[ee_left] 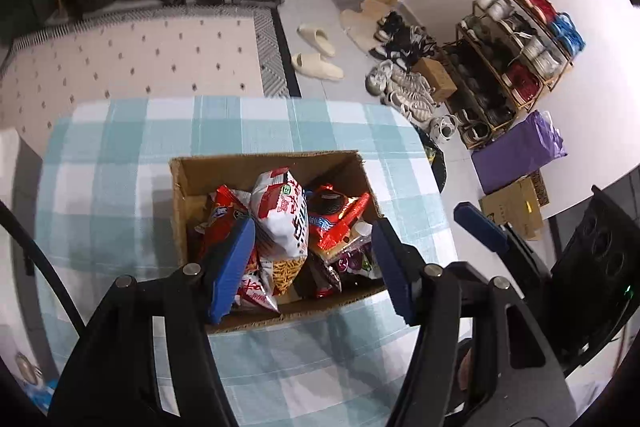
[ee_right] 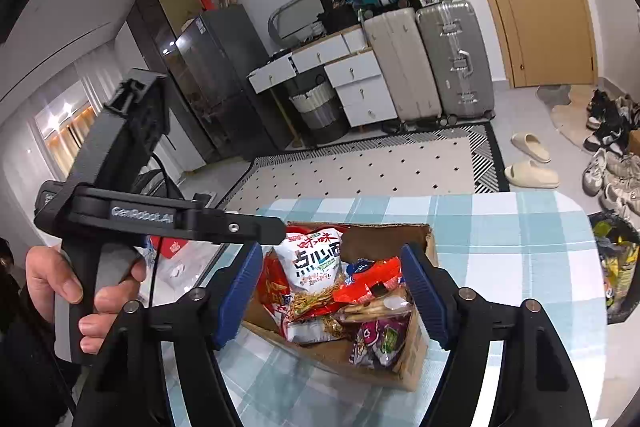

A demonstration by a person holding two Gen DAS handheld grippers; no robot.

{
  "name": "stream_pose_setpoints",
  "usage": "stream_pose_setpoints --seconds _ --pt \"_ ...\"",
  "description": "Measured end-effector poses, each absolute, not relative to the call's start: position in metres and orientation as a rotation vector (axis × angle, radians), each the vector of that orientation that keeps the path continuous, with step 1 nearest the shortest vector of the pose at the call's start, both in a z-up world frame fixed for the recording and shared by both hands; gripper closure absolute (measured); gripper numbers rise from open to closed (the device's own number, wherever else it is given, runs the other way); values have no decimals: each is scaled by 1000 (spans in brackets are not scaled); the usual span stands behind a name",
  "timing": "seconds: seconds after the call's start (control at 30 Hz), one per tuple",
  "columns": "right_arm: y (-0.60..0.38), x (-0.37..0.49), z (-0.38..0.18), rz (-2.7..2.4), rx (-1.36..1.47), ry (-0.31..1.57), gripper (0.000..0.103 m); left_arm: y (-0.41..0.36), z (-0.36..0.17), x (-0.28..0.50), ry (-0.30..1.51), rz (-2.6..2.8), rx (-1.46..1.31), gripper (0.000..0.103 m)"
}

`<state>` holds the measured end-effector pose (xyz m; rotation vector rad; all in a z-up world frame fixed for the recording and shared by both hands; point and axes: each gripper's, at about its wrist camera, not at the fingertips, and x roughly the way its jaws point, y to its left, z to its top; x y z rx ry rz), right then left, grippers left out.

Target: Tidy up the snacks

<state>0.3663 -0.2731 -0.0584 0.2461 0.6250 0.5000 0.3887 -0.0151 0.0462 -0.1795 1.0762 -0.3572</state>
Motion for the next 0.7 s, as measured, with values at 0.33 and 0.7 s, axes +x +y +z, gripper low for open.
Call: stream_pose_setpoints --seconds 0.33,0.7 --pt "-279 308 -27 492 241 523 16 0 110 286 796 -289 -74 43" --pt "-281 221 -9 496 223 386 5 26 134 146 497 -186 -21 22"
